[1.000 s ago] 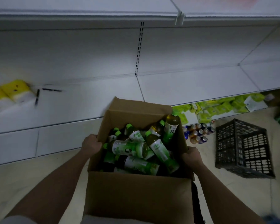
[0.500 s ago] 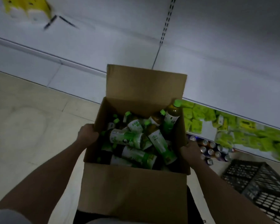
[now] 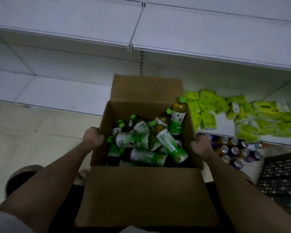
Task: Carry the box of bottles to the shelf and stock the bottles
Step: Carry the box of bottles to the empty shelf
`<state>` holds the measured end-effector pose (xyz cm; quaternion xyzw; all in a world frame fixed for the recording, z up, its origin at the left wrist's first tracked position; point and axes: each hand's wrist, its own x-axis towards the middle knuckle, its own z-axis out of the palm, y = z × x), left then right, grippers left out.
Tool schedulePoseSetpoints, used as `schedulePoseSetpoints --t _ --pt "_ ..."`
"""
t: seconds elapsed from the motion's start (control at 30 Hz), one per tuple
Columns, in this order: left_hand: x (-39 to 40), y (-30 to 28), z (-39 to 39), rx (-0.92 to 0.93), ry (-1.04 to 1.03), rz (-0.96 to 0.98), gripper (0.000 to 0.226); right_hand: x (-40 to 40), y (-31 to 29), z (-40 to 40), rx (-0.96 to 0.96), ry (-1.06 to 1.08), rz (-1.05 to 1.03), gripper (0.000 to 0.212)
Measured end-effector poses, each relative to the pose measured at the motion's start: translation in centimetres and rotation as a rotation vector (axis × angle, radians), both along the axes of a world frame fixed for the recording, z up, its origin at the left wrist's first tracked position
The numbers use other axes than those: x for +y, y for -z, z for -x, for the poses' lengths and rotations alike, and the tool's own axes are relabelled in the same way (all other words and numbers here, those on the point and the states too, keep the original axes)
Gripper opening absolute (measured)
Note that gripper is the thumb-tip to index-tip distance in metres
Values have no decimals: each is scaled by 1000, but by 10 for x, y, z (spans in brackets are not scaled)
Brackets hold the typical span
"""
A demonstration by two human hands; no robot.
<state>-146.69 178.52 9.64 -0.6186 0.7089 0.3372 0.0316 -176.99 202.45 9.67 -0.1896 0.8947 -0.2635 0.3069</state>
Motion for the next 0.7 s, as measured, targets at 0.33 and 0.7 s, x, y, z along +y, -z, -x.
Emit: schedulePoseSetpoints --t 0.33,0.7 --pt "13 109 -28 68 10 55 17 24 92 -41 76 57 108 12" --pt "-15 247 8 12 -75 31 18 -10 254 -18 -108 143 64 20"
